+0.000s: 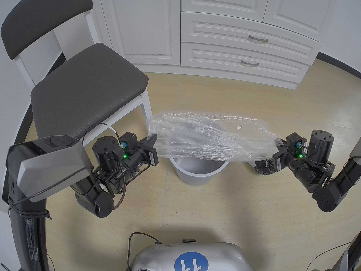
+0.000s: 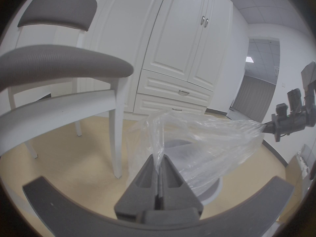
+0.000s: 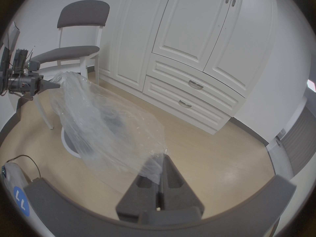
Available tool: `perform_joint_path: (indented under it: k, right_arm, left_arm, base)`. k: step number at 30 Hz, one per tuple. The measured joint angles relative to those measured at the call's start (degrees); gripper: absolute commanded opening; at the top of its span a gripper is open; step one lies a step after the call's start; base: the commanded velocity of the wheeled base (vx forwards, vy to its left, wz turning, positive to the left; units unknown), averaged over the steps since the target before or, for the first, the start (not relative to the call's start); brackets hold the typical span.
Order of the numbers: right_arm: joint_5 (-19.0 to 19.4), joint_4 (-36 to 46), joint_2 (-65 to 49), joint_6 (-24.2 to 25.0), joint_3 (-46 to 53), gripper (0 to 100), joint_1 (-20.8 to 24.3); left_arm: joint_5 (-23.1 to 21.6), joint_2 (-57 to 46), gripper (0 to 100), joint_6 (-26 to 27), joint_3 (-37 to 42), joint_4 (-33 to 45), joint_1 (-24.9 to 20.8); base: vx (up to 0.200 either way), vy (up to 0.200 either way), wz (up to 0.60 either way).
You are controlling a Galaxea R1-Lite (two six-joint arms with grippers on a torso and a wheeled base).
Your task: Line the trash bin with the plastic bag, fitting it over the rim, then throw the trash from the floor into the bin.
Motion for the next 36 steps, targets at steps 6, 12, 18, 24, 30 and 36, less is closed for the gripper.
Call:
perform_joint_path:
  k: [6, 12, 18, 24, 30, 36]
  right_arm:
    - [-0.51, 0.60, 0.83, -0.49, 0.94, 0, 1.16]
    - [-0.24, 0.82, 0.83, -3.19, 2.89, 0, 0.94]
    - [-0.21, 0.28, 2.12, -1.48, 1.54, 0, 2.10]
    - [-0.51, 0.79, 3.64, 5.25, -1.60, 0, 5.27]
    - [-0.49, 2.08, 5.32, 11.89, -5.85, 0, 7.78]
    - [-0.13, 5.83, 7.22, 24.14, -12.21, 0, 10.70]
  left_arm:
    - [0.37, -6.94, 0, -2.51, 4.41, 7.34, -3.94]
    - [0.01, -11.04, 0, -9.11, 4.66, 12.00, -6.14]
    - [0.04, -9.97, 0, -13.37, 0.44, 13.64, -6.56]
    - [0.37, -7.06, 0, -18.80, -4.29, 20.32, -6.61]
    - [0.44, -5.73, 0, -20.49, -6.89, 22.97, -6.34]
    - [1.12, -4.57, 0, -20.77, -8.57, 23.21, -6.12]
  base:
    - [0.000, 0.000, 0.00]
    - [0.000, 0.000, 0.00]
    - [0.000, 0.000, 0.00]
    - [0.000, 0.000, 0.00]
    - [0.000, 0.000, 0.00]
    - [0.000, 0.000, 0.00]
